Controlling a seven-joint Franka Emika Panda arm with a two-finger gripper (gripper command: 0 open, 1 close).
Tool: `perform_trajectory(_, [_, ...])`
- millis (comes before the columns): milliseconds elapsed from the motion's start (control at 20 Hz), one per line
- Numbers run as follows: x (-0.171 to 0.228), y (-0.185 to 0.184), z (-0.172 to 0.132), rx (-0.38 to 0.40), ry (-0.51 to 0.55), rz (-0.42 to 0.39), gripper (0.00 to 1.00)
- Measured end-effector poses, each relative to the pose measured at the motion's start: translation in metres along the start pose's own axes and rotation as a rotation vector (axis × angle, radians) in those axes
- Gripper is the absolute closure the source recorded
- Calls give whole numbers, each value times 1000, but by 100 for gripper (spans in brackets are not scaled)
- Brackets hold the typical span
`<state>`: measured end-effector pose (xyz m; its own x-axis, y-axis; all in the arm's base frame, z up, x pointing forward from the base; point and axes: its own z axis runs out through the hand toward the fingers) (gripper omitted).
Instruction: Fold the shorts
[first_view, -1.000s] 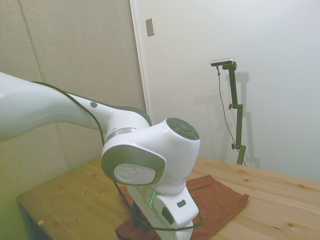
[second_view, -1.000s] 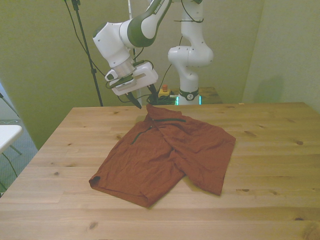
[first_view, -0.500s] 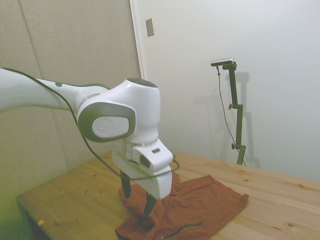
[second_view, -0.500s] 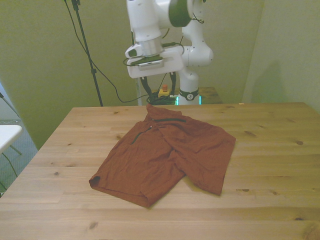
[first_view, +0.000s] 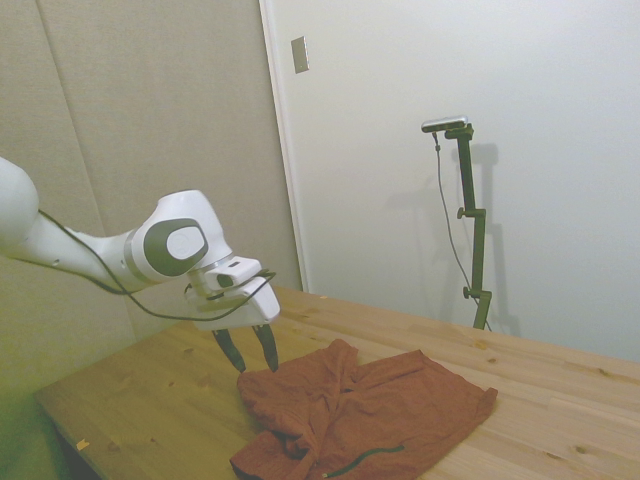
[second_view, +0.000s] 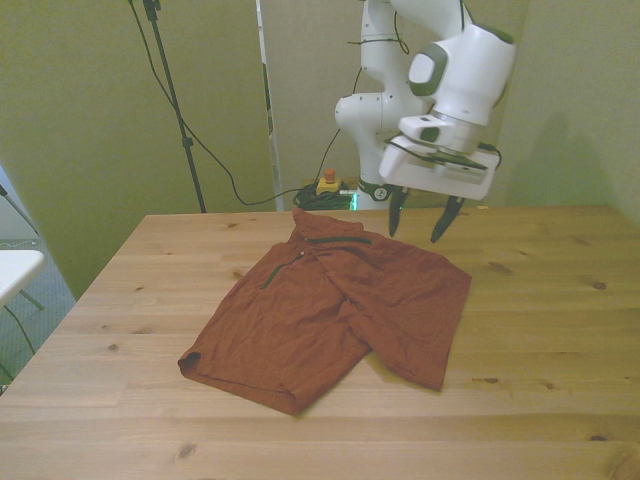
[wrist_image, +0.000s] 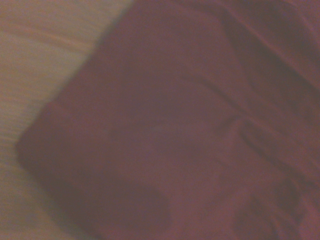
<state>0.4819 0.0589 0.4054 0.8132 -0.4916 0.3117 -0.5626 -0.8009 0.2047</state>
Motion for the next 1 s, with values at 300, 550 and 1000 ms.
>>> perform_trajectory(300, [-45, -31, -8, -102, 239, -243, 0])
perform_trajectory(550, [-84, -36, 11, -133, 437, -450, 0])
perform_trajectory(1000, [-113, -45, 30, -107, 531, -559, 0])
